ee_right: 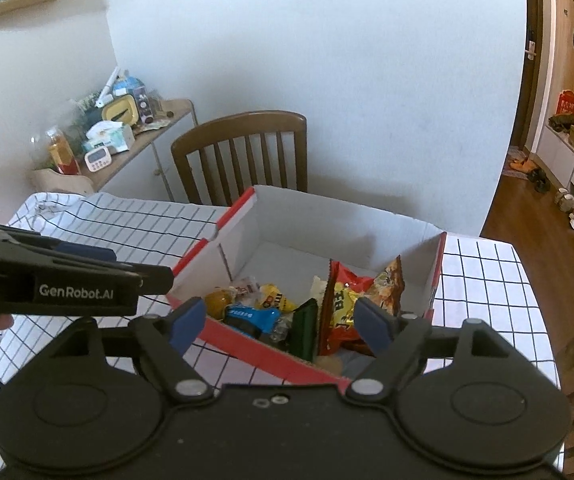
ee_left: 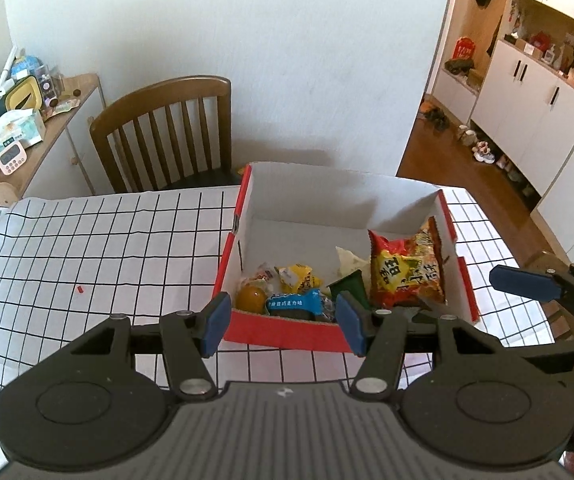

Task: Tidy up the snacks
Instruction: 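Withdraw both grippers from the box toward the purple candy and wrapped bar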

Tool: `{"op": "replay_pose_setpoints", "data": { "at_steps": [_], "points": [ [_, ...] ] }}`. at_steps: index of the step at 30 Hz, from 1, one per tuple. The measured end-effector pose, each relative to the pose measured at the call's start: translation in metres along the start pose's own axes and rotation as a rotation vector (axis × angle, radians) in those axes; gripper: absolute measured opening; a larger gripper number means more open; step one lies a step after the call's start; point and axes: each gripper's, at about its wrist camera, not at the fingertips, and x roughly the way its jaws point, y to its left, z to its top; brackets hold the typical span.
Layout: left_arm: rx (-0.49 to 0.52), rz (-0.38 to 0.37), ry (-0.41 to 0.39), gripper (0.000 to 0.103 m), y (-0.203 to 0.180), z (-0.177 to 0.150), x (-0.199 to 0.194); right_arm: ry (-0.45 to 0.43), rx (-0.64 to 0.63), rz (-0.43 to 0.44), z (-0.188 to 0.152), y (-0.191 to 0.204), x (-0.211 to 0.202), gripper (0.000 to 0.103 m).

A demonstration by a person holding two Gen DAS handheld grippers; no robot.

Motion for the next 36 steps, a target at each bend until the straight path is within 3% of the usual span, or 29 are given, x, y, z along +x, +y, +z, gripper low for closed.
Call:
{"op": "replay_pose_setpoints", "data": {
  "at_steps": [16, 21, 36],
  "points": [
    [0.015, -0.038, -0.069, 0.064, -0.002, -0.042, -0.039, -0.038, -0.003, 0.054, -0.031, 0.010, -0.038, 0.091],
    [0.017, -0.044, -0.081, 0.073, -0.001, -0.055, -0.045, -0.050, -0.024, 0.066, -0.044, 0.014, -0.047, 0.098],
    [-0.076, -0.070, 0.003, 0.085, 0.013, -0.100, -0.021, -0.001, -0.006, 0.069, -0.089, 0.017, -0.042, 0.101]
  ]
}}
